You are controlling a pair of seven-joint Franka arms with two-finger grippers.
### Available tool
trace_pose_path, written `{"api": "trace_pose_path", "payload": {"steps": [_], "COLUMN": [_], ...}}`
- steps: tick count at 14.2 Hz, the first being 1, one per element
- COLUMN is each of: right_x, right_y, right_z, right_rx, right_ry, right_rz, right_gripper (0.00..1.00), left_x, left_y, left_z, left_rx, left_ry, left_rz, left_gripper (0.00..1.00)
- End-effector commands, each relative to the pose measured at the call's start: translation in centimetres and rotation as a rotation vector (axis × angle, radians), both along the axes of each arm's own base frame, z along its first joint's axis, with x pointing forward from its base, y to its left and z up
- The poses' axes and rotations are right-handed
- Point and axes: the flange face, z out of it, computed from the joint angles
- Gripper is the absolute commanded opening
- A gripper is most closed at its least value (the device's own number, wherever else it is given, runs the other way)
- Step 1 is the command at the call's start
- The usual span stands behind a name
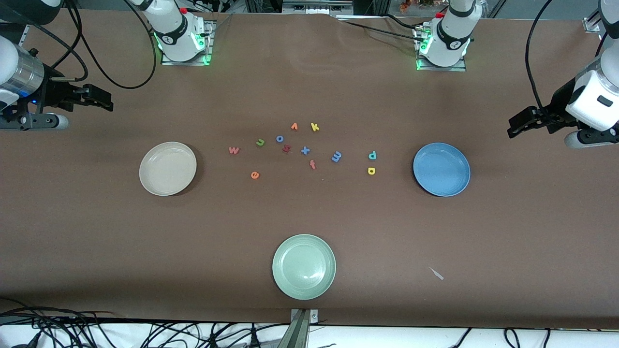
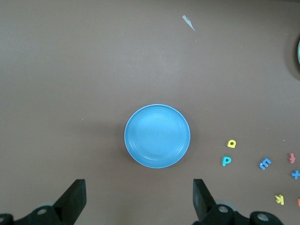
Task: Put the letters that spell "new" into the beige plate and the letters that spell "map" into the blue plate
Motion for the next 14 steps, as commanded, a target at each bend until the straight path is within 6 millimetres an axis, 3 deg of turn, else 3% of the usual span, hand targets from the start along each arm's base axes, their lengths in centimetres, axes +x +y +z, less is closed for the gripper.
{"api": "trace_pose_path", "payload": {"steps": [1,11,14], "right_x": [0.0,0.1,0.1], "right_y": [-0.1,0.0,1.0], "right_z": [0.2,0.1,0.0], "right_rx": [0.024,0.025,0.025], "right_ry": [0.005,0.011,0.010], "right_rz": [0.001,0.019,0.040], "right_gripper": [1.00,1.00,1.00], "left_x": [0.3,0.3,0.3], "left_y": [0.6,0.5,0.2], "left_z": [0.5,0.5,0.6], "left_rx": [0.003,0.003,0.003], "left_ry": [0.007,0.007,0.004], "left_rz": [-0.017,-0.017,-0.021], "left_gripper": [1.00,1.00,1.00]}}
